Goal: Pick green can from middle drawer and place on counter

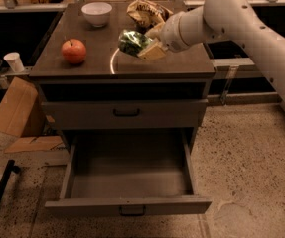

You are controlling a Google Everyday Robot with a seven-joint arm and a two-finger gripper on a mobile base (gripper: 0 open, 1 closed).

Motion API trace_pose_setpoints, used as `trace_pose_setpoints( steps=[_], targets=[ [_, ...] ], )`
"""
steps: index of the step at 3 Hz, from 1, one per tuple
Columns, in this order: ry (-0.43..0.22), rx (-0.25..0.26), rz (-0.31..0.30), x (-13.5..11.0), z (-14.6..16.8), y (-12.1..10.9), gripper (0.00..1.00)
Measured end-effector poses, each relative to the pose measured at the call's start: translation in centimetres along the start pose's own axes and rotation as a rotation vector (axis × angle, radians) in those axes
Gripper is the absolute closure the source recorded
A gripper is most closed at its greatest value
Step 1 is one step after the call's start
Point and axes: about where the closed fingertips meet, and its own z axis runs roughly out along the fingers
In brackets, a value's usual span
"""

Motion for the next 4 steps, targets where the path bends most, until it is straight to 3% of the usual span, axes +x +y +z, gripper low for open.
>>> trace_pose_setpoints(
  steps=[1, 2, 3, 4],
  targets=[
    [0.013, -0.010, 0.045, 1.2, 1.5, -1.0, 1.00],
    [0.016, -0.031, 0.080, 2.3, 3.1, -1.7, 0.81],
    [0.015, -0.059, 0.108, 3.3, 4.5, -2.2, 0.50],
    [0.011, -0.072, 0.117, 3.6, 5.0, -2.4, 0.27]
  ],
)
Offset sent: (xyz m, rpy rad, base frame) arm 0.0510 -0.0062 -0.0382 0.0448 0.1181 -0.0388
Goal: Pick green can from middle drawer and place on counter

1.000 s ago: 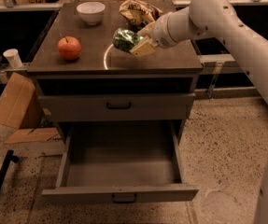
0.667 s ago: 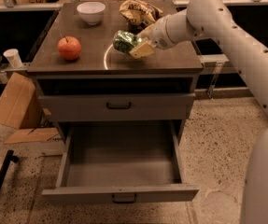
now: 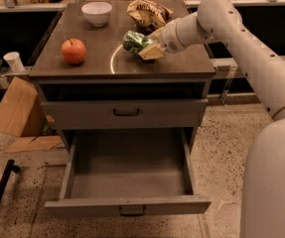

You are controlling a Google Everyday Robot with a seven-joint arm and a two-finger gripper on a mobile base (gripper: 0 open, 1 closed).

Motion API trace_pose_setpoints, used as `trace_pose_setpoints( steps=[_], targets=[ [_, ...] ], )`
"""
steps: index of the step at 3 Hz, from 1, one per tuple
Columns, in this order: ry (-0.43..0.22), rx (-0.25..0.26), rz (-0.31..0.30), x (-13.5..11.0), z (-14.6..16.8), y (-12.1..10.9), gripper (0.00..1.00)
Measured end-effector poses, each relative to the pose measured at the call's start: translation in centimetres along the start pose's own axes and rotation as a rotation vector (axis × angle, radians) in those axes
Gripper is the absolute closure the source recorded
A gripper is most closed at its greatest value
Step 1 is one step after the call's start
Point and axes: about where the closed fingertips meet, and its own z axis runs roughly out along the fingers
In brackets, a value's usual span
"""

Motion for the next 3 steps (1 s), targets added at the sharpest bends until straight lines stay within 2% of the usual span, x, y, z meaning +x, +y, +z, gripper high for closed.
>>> trace_pose_setpoints(
  steps=[1, 2, 3],
  targets=[
    [-0.029, 0.009, -0.006, 0.0, -0.5, 0.3, 0.00],
    [-0.052, 0.018, -0.014, 0.0, -1.2, 0.6, 0.00],
    [-0.133, 0.053, -0.069, -1.8, -4.8, 2.1, 0.00]
  ],
)
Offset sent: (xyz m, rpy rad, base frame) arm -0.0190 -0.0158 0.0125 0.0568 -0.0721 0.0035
